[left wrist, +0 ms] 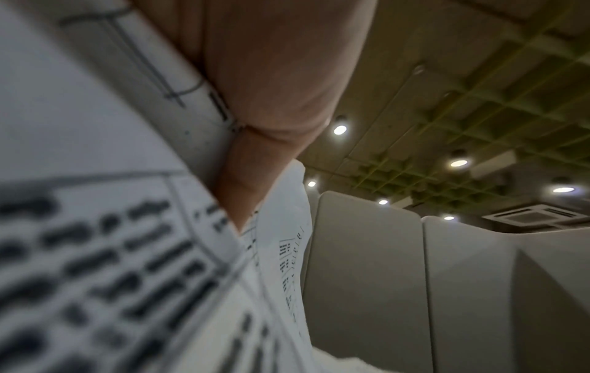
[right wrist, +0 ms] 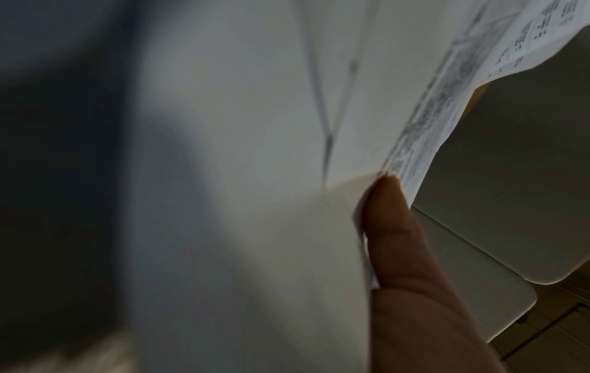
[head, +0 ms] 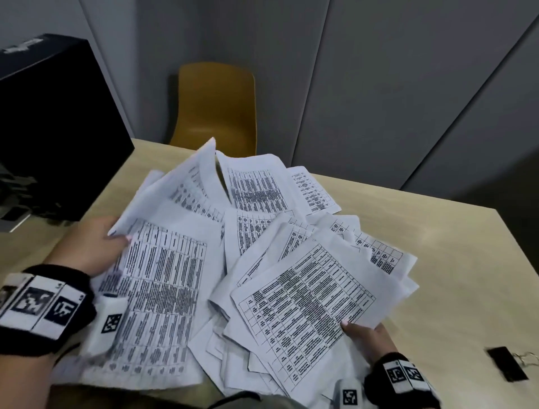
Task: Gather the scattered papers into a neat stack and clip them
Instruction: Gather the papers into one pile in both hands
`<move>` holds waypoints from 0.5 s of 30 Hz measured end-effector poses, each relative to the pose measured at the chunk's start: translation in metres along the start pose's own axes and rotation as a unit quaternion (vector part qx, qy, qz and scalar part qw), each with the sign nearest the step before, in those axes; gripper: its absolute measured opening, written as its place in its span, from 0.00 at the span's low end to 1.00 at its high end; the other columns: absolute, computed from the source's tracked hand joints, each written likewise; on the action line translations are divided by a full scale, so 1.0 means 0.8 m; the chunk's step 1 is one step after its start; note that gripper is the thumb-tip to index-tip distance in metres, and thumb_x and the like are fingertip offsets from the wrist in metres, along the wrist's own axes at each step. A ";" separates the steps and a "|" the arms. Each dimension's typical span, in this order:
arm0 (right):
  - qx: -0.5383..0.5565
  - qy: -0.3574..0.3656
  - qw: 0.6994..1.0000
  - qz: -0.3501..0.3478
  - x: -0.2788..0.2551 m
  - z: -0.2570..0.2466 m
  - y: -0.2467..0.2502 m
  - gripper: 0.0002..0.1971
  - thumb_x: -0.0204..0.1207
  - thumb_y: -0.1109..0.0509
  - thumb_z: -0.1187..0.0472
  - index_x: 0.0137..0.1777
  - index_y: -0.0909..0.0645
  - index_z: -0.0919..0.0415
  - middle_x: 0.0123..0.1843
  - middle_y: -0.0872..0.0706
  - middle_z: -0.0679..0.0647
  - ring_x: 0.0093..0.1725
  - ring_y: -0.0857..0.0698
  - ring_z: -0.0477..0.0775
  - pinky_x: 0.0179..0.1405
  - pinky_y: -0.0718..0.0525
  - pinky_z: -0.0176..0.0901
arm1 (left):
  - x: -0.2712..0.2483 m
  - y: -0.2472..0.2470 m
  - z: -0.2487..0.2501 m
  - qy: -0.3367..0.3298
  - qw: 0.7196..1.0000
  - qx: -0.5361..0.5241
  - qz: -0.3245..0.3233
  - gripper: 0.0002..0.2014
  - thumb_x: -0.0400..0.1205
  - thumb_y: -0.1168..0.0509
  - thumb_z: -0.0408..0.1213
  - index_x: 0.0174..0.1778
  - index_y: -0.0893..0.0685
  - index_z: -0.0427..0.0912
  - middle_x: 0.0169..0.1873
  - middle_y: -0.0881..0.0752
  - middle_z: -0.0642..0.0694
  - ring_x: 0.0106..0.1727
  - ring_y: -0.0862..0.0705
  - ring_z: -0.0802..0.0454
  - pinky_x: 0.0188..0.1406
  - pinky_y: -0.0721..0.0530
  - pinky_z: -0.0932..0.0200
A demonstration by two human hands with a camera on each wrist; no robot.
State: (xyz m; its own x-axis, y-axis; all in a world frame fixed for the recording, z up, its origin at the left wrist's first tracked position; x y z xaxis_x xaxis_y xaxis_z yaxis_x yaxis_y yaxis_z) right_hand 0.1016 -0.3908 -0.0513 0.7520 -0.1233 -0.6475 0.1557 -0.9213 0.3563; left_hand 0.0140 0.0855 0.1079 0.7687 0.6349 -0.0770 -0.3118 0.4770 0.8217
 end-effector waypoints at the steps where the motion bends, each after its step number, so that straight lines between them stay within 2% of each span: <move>1: 0.000 0.003 1.000 0.002 -0.004 -0.003 0.001 0.40 0.65 0.20 0.62 0.71 0.36 0.79 0.60 0.23 0.70 0.52 0.25 0.60 0.53 0.27 0.47 | 0.001 0.016 0.010 -0.030 0.999 0.015 0.020 0.03 0.75 0.32 0.34 0.36 0.19 0.44 0.33 0.15 0.33 0.35 0.16 0.37 0.39 0.20 0.48; 4: 0.011 0.012 1.000 -0.011 -0.012 -0.009 0.002 0.33 0.71 0.25 0.66 0.71 0.36 0.79 0.66 0.23 0.72 0.52 0.26 0.59 0.56 0.27 0.49 | 0.000 0.053 0.037 -0.070 0.996 -0.026 0.052 0.01 0.71 0.34 0.47 0.34 0.17 0.59 0.33 0.14 0.41 0.35 0.16 0.41 0.47 0.17 0.43; 5: 0.004 0.014 1.000 -0.007 -0.016 -0.012 0.003 0.31 0.72 0.26 0.67 0.71 0.35 0.79 0.64 0.22 0.69 0.52 0.26 0.59 0.55 0.28 0.47 | -0.004 0.059 0.048 -0.074 0.994 -0.061 0.054 0.03 0.71 0.33 0.48 0.35 0.17 0.65 0.34 0.13 0.46 0.38 0.15 0.43 0.51 0.16 0.42; 6: 0.017 0.011 1.000 -0.013 -0.017 -0.011 0.002 0.30 0.73 0.27 0.68 0.70 0.34 0.79 0.60 0.22 0.66 0.53 0.25 0.60 0.54 0.29 0.45 | -0.008 0.062 0.061 -0.085 0.990 -0.097 0.049 0.05 0.71 0.32 0.47 0.35 0.16 0.66 0.34 0.12 0.51 0.40 0.15 0.43 0.54 0.17 0.42; 7: 0.030 0.007 0.999 -0.015 -0.017 -0.012 0.001 0.30 0.73 0.27 0.67 0.71 0.35 0.79 0.60 0.23 0.66 0.56 0.23 0.63 0.55 0.29 0.45 | -0.013 0.059 0.077 -0.099 0.985 -0.141 0.033 0.05 0.70 0.31 0.45 0.36 0.15 0.64 0.32 0.11 0.57 0.41 0.14 0.45 0.55 0.18 0.45; 9: 0.029 -0.011 0.999 0.006 -0.011 -0.001 0.001 0.37 0.71 0.24 0.62 0.74 0.38 0.75 0.71 0.27 0.70 0.66 0.24 0.68 0.66 0.27 0.52 | -0.020 0.041 0.104 -0.101 0.970 -0.218 -0.017 0.04 0.68 0.29 0.42 0.38 0.13 0.54 0.30 0.10 0.60 0.40 0.14 0.47 0.53 0.19 0.49; 10: 0.026 -0.006 1.000 0.011 -0.009 0.001 -0.002 0.40 0.69 0.23 0.58 0.74 0.39 0.74 0.74 0.30 0.71 0.70 0.26 0.69 0.70 0.28 0.56 | -0.019 0.025 0.111 -0.091 0.961 -0.256 -0.044 0.06 0.66 0.28 0.42 0.38 0.12 0.50 0.34 0.09 0.58 0.41 0.13 0.46 0.54 0.19 0.49; 12: 0.030 -0.008 0.999 0.016 -0.004 0.005 -0.007 0.47 0.61 0.18 0.52 0.74 0.39 0.73 0.74 0.29 0.71 0.70 0.25 0.69 0.65 0.26 0.56 | -0.016 -0.018 0.120 -0.071 0.942 -0.313 -0.102 0.08 0.64 0.27 0.41 0.38 0.11 0.49 0.43 0.08 0.49 0.40 0.11 0.49 0.52 0.16 0.51; 14: 0.020 -0.002 1.000 0.000 -0.001 0.004 -0.010 0.56 0.44 0.14 0.47 0.69 0.34 0.74 0.63 0.22 0.69 0.58 0.19 0.64 0.55 0.25 0.50 | -0.014 -0.071 0.119 -0.042 0.937 -0.323 -0.130 0.03 0.73 0.28 0.33 0.39 0.12 0.45 0.46 0.09 0.41 0.39 0.11 0.53 0.51 0.14 0.53; 15: 0.011 -0.007 1.000 -0.006 -0.002 0.004 -0.014 0.52 0.44 0.15 0.49 0.67 0.32 0.74 0.55 0.20 0.65 0.50 0.19 0.60 0.50 0.25 0.48 | -0.016 -0.096 0.116 -0.016 0.940 -0.315 -0.128 0.04 0.77 0.32 0.31 0.44 0.13 0.43 0.47 0.09 0.40 0.43 0.11 0.49 0.55 0.15 0.50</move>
State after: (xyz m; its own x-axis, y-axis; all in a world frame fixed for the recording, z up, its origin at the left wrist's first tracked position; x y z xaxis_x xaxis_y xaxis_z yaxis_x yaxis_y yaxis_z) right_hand 0.0966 -0.3818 -0.0564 0.7408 -0.1179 -0.6613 0.1499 -0.9306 0.3339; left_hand 0.0795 -0.0156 0.0979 0.8767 0.4367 -0.2020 -0.3755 0.8835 0.2800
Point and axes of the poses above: each hand's wrist, its own x-axis towards the middle knuckle, its own y-axis out of the back of the hand, z = x × y, the point moved 5 cm from there along x, towards the middle knuckle
